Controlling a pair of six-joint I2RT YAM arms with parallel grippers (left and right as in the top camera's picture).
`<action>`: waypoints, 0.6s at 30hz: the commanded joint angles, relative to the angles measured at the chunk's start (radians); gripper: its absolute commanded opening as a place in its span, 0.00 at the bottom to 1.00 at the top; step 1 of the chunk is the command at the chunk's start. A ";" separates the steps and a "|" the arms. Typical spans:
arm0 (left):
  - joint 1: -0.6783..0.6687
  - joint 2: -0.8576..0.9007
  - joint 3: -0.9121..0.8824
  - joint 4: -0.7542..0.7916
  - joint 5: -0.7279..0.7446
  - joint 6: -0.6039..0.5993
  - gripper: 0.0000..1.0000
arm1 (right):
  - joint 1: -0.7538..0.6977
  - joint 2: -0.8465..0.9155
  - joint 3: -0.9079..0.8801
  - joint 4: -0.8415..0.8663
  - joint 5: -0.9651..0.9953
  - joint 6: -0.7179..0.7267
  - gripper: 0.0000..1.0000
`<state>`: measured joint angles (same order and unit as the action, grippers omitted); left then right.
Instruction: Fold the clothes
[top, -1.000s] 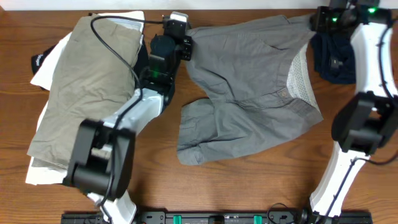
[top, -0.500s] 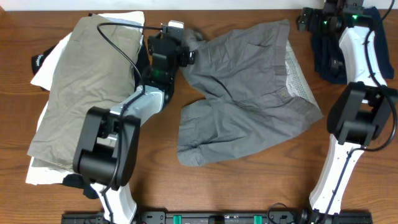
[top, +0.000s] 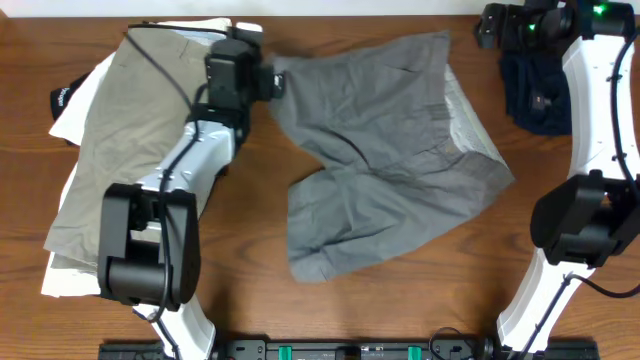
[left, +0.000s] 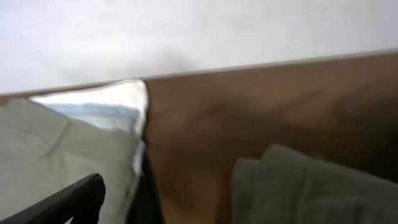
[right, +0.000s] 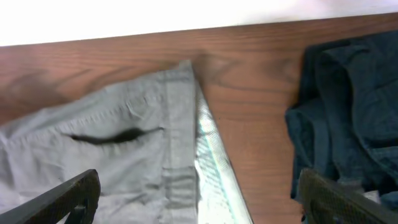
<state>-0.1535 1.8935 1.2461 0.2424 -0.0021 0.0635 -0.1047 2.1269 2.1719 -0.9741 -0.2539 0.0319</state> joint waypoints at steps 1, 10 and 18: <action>0.029 -0.019 0.017 0.088 0.077 -0.016 0.98 | 0.012 -0.005 0.006 -0.018 0.003 -0.023 0.99; 0.021 -0.019 0.017 0.137 0.077 0.036 0.98 | 0.037 -0.005 0.006 -0.062 0.004 -0.022 0.99; 0.021 -0.021 0.017 -0.237 0.077 0.037 0.98 | 0.038 -0.004 0.006 -0.093 0.032 -0.022 0.99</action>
<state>-0.1333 1.8889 1.2518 0.0494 0.0731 0.0864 -0.0753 2.1273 2.1715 -1.0595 -0.2352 0.0250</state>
